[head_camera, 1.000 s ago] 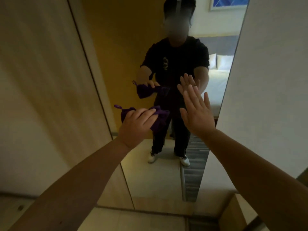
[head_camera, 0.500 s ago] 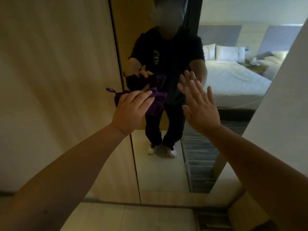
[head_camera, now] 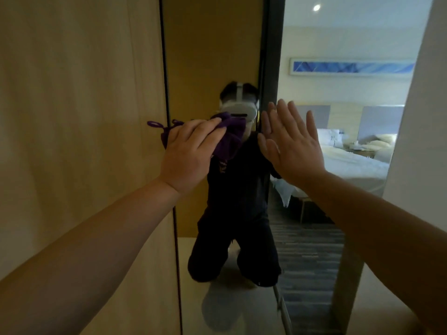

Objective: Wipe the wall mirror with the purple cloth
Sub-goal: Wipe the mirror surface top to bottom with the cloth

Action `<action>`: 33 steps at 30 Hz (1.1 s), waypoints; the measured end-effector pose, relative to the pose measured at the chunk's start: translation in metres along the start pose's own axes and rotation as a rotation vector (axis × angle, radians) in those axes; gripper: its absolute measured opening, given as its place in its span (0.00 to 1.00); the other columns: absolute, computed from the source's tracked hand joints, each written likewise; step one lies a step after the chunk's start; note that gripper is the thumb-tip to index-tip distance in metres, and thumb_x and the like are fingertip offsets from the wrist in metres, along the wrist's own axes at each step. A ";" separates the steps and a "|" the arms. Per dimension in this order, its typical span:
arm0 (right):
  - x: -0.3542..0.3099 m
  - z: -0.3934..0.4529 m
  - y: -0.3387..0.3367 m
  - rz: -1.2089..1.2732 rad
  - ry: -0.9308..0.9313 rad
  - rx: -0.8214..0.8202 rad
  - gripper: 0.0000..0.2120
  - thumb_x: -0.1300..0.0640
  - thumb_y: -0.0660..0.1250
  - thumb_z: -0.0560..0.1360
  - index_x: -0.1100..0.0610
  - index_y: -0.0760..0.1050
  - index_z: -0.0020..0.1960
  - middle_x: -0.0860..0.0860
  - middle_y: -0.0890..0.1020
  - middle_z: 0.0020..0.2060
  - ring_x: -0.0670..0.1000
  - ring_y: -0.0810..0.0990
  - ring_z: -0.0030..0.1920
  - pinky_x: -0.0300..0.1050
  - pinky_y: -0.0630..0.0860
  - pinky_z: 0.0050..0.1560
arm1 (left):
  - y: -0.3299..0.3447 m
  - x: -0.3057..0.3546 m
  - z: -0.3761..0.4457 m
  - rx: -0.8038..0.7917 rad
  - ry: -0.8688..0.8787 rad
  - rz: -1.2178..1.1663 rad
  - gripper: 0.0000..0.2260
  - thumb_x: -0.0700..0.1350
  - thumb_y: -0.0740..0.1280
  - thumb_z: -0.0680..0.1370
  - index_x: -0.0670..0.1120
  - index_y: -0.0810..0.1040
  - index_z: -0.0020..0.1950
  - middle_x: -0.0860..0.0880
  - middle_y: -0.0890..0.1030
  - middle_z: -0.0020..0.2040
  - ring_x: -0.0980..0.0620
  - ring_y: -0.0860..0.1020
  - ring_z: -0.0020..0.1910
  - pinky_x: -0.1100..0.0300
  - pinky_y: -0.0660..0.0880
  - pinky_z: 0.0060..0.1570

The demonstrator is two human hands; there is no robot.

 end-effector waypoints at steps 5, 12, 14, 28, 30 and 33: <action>-0.007 -0.011 0.033 0.002 0.048 -0.040 0.28 0.45 0.46 0.85 0.56 0.49 0.81 0.53 0.47 0.81 0.52 0.39 0.79 0.51 0.31 0.76 | 0.010 0.008 -0.039 -0.017 -0.017 0.033 0.17 0.40 0.74 0.76 0.44 0.78 0.65 0.46 0.78 0.66 0.45 0.73 0.62 0.44 0.71 0.57; -0.003 -0.010 0.059 0.051 0.120 0.086 0.26 0.49 0.48 0.85 0.59 0.54 0.79 0.55 0.54 0.80 0.53 0.45 0.80 0.52 0.35 0.78 | -0.003 -0.027 0.032 0.105 -0.019 0.060 0.22 0.52 0.51 0.86 0.41 0.79 0.63 0.43 0.79 0.64 0.44 0.71 0.60 0.47 0.67 0.56; -0.002 -0.009 0.059 0.053 0.119 0.104 0.26 0.50 0.50 0.84 0.59 0.55 0.79 0.55 0.54 0.79 0.54 0.46 0.80 0.53 0.37 0.78 | -0.006 -0.036 0.065 0.123 -0.034 0.080 0.26 0.54 0.46 0.85 0.41 0.79 0.64 0.43 0.79 0.64 0.44 0.69 0.61 0.48 0.65 0.58; 0.032 0.025 0.043 -0.056 0.034 0.179 0.27 0.49 0.50 0.84 0.59 0.55 0.79 0.55 0.52 0.80 0.54 0.45 0.80 0.60 0.44 0.78 | 0.062 -0.063 0.120 -0.070 0.003 0.180 0.24 0.47 0.62 0.78 0.45 0.69 0.74 0.45 0.66 0.76 0.43 0.63 0.76 0.43 0.60 0.73; 0.032 0.024 0.044 -0.071 0.038 0.211 0.26 0.49 0.49 0.84 0.59 0.56 0.79 0.56 0.54 0.79 0.55 0.47 0.80 0.60 0.44 0.78 | 0.063 -0.057 0.108 -0.060 0.002 0.181 0.25 0.48 0.62 0.77 0.45 0.70 0.74 0.45 0.67 0.76 0.44 0.63 0.76 0.43 0.60 0.73; 0.031 0.026 0.045 -0.043 0.049 0.255 0.26 0.50 0.49 0.84 0.60 0.57 0.78 0.57 0.57 0.79 0.56 0.50 0.80 0.61 0.46 0.78 | 0.063 -0.044 0.073 -0.089 0.045 0.169 0.25 0.49 0.63 0.77 0.44 0.70 0.74 0.45 0.66 0.76 0.44 0.63 0.76 0.44 0.60 0.73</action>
Point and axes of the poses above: each hand's wrist, its own z-axis towards the middle knuckle, its own y-axis out of the palm, x = y × z, the point moved 3 cm from there along z, towards the middle knuckle
